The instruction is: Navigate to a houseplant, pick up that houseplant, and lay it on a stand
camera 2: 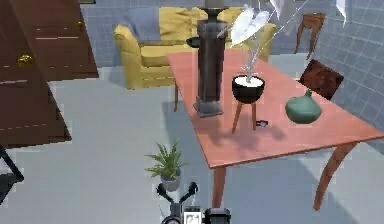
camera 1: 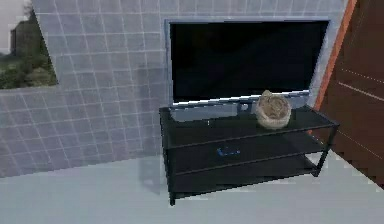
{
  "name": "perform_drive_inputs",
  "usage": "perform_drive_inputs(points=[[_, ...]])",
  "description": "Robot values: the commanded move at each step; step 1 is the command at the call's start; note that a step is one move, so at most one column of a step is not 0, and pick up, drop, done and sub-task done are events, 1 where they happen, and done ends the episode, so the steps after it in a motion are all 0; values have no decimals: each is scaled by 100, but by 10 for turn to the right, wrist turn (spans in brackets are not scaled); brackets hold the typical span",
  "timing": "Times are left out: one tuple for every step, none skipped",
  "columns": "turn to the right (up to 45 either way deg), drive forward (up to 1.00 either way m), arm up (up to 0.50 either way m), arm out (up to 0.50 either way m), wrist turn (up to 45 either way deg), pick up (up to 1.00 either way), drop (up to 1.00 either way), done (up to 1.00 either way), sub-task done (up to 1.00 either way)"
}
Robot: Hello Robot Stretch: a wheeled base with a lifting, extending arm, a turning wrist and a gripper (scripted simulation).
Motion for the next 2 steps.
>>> perform_drive_inputs(points=[[300, 0, 0, 0, 0, 0, 0, 0, 0], [0, 50, 0, 0, 0, 0, 0, 0, 0]])
